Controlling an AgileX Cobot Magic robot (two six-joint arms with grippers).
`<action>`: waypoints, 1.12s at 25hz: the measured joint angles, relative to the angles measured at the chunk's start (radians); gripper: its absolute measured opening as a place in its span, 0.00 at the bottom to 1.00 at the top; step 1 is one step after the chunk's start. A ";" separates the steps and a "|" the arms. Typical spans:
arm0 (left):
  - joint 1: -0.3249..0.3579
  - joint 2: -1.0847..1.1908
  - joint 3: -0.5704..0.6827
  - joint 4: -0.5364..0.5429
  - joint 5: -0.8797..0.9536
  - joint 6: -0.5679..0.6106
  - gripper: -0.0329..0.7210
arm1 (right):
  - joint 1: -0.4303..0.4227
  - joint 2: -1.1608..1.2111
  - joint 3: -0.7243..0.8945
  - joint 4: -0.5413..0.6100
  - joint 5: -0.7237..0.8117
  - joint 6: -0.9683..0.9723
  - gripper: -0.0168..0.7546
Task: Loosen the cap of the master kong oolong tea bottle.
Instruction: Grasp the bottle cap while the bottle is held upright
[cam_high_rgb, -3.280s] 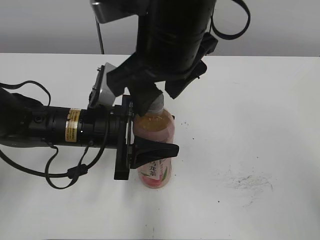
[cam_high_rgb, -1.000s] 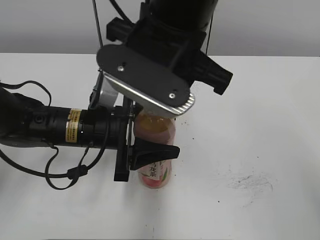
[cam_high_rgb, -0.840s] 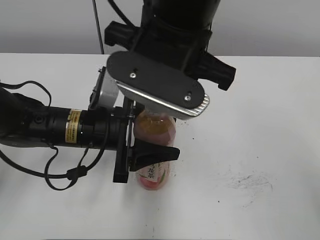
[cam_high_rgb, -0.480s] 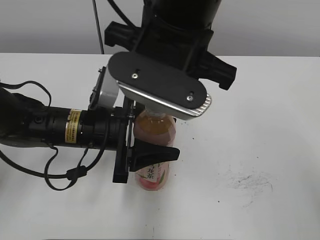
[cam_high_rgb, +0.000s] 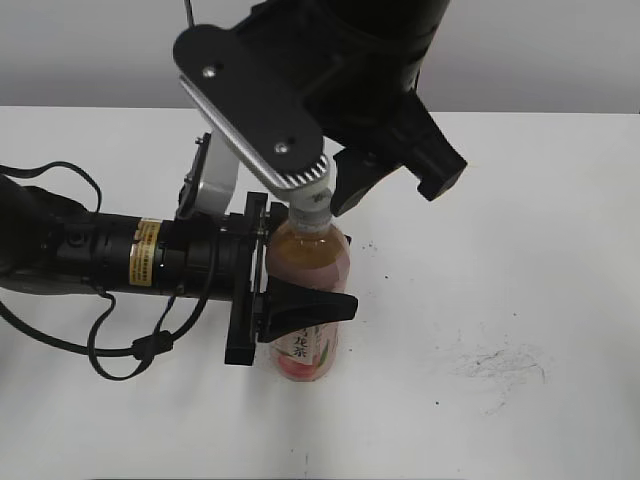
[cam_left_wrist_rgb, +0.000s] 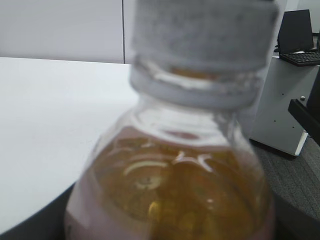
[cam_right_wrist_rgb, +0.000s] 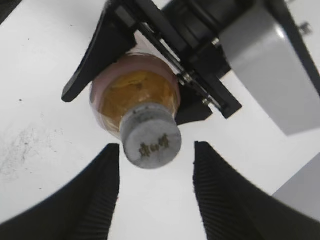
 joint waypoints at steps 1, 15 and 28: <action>0.000 0.000 0.000 0.000 0.000 0.000 0.63 | 0.000 -0.004 -0.001 -0.008 0.000 0.055 0.56; 0.000 0.000 0.000 -0.004 0.002 -0.004 0.63 | 0.000 -0.010 -0.002 -0.059 -0.001 1.030 0.77; 0.000 0.000 0.000 -0.005 0.002 -0.004 0.63 | 0.000 -0.035 -0.002 0.062 -0.001 1.558 0.77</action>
